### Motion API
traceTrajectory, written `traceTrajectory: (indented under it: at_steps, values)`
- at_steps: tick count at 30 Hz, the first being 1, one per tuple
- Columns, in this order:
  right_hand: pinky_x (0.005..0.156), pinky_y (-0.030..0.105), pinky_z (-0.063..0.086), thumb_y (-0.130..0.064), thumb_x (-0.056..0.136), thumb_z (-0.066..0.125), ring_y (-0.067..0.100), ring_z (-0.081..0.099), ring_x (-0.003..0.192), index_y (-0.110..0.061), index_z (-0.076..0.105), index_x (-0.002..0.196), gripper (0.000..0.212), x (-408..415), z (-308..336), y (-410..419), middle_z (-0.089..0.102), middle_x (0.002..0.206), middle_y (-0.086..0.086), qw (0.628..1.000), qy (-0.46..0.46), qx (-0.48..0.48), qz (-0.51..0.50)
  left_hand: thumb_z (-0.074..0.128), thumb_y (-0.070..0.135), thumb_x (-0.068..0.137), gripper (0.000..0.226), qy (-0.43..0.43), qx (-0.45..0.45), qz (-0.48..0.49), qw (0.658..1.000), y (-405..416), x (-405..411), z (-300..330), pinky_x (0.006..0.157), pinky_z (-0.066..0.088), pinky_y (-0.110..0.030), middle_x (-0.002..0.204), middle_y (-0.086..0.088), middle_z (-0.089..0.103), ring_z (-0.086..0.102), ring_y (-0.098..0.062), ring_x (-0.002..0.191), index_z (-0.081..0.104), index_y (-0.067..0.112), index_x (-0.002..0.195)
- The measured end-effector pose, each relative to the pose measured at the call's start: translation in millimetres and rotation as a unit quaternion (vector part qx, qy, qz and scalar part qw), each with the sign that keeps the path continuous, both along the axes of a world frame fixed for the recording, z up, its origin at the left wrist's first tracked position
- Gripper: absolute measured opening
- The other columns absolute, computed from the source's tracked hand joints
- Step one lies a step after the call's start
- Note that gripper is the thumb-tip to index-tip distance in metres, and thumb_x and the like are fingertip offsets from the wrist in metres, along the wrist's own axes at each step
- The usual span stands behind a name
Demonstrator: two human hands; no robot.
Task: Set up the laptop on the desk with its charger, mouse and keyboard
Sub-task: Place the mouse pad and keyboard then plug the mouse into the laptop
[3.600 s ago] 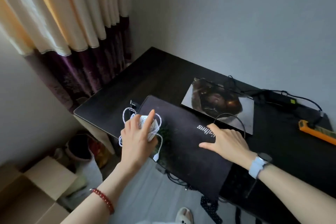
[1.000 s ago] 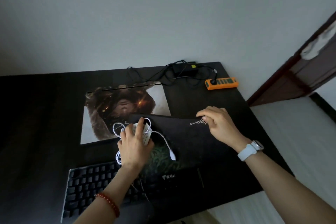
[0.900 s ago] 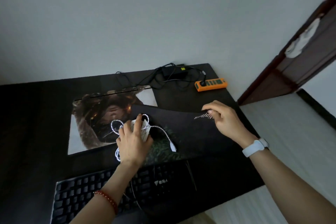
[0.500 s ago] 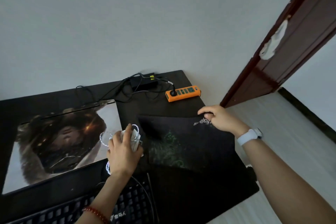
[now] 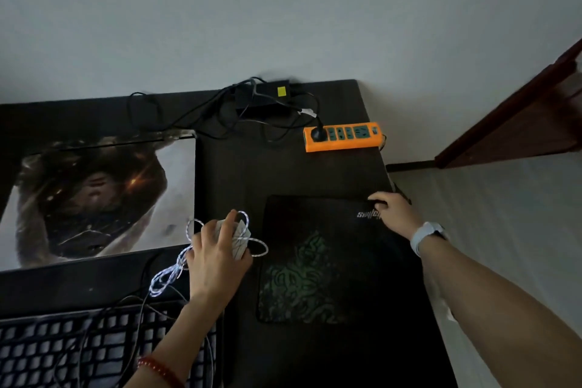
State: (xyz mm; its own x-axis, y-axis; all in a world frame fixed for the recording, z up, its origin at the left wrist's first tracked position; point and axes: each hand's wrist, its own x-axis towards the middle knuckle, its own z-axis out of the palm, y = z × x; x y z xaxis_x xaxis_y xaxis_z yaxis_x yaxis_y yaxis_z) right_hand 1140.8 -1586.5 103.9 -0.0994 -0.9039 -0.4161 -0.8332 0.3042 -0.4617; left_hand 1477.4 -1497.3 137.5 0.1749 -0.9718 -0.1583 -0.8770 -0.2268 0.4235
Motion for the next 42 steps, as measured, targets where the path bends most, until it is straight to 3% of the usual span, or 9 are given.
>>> traceTrajectory:
  at_steps: [2, 4, 8, 10, 14, 17, 23, 42]
  values:
    - [0.099, 0.031, 0.038, -0.011, 0.093, 0.045, 0.027, 0.049, 0.120, -0.022, 0.063, 0.112, 0.029, 13, -3, -11, 0.055, 0.131, 0.006, 0.999, -0.026, 0.001, 0.021, 0.070, 0.029, 0.073, 0.075, -0.011, 0.009, -0.003, 1.000, -1, -4, -4, 0.092, 0.038, -0.055, 0.131, -0.010, 0.041, 0.034, -0.032, 0.120, 0.035, 0.030, 0.139]
    - [0.097, 0.036, 0.038, -0.012, 0.094, 0.042, 0.028, 0.050, 0.120, -0.021, 0.060, 0.115, 0.029, 30, -5, -22, 0.057, 0.129, 0.005, 0.998, -0.015, 0.016, 0.064, 0.070, 0.029, 0.073, 0.075, -0.014, 0.018, -0.005, 1.000, -3, -9, -8, 0.090, 0.039, -0.054, 0.131, -0.009, 0.041, 0.035, -0.032, 0.119, 0.034, 0.029, 0.139]
    - [0.103, 0.050, 0.025, -0.027, 0.092, 0.048, 0.026, 0.042, 0.122, -0.028, 0.053, 0.119, 0.028, 36, -4, -34, 0.054, 0.127, 0.003, 0.983, 0.151, -0.022, 0.107, 0.069, 0.029, 0.073, 0.076, -0.016, 0.026, -0.008, 1.000, -7, -16, -12, 0.090, 0.039, -0.053, 0.131, -0.008, 0.040, 0.036, -0.031, 0.117, 0.032, 0.029, 0.140]
    - [0.105, 0.054, 0.023, -0.034, 0.089, 0.053, 0.029, 0.034, 0.128, -0.028, 0.043, 0.130, 0.043, 29, -4, -28, 0.046, 0.132, 0.006, 0.970, 0.212, -0.059, 0.103, 0.069, 0.028, 0.074, 0.076, -0.013, 0.028, -0.006, 1.000, -8, -19, -12, 0.091, 0.038, -0.052, 0.131, -0.008, 0.039, 0.036, -0.031, 0.117, 0.032, 0.029, 0.140]
    - [0.106, 0.051, 0.031, -0.037, 0.085, 0.058, 0.034, 0.027, 0.133, -0.022, 0.026, 0.141, 0.065, 28, -8, 20, 0.031, 0.144, 0.014, 0.985, 0.156, -0.048, -0.051, 0.070, 0.027, 0.073, 0.077, -0.006, 0.037, 0.001, 0.999, -9, -20, -13, 0.092, 0.038, -0.055, 0.130, -0.010, 0.040, 0.035, -0.032, 0.119, 0.034, 0.026, 0.141]
    - [0.105, 0.052, 0.033, -0.042, 0.085, 0.057, 0.033, 0.025, 0.134, -0.023, 0.024, 0.141, 0.068, 36, -16, 69, 0.027, 0.146, 0.011, 0.984, 0.131, 0.009, -0.123, 0.072, 0.026, 0.073, 0.077, 0.002, 0.041, 0.002, 0.999, -7, -19, -17, 0.091, 0.038, -0.056, 0.130, -0.012, 0.041, 0.035, -0.034, 0.119, 0.035, 0.024, 0.140]
    - [0.099, 0.055, 0.034, -0.059, 0.079, 0.055, 0.037, 0.029, 0.128, -0.029, 0.026, 0.140, 0.075, 45, -22, 102, 0.028, 0.143, 0.013, 0.958, 0.164, 0.062, -0.227, 0.071, 0.027, 0.072, 0.077, 0.012, 0.053, -0.002, 0.998, -5, -15, -22, 0.093, 0.037, -0.057, 0.131, -0.013, 0.040, 0.032, -0.034, 0.121, 0.034, 0.025, 0.140]
    - [0.094, 0.054, 0.036, -0.064, 0.073, 0.055, 0.037, 0.039, 0.115, -0.029, 0.031, 0.134, 0.075, 55, -31, 105, 0.036, 0.128, 0.016, 0.946, 0.186, 0.045, -0.263, 0.068, 0.028, 0.075, 0.076, 0.026, 0.055, -0.016, 0.998, -1, -10, -25, 0.095, 0.037, -0.053, 0.132, -0.012, 0.040, 0.034, -0.032, 0.122, 0.032, 0.025, 0.141]
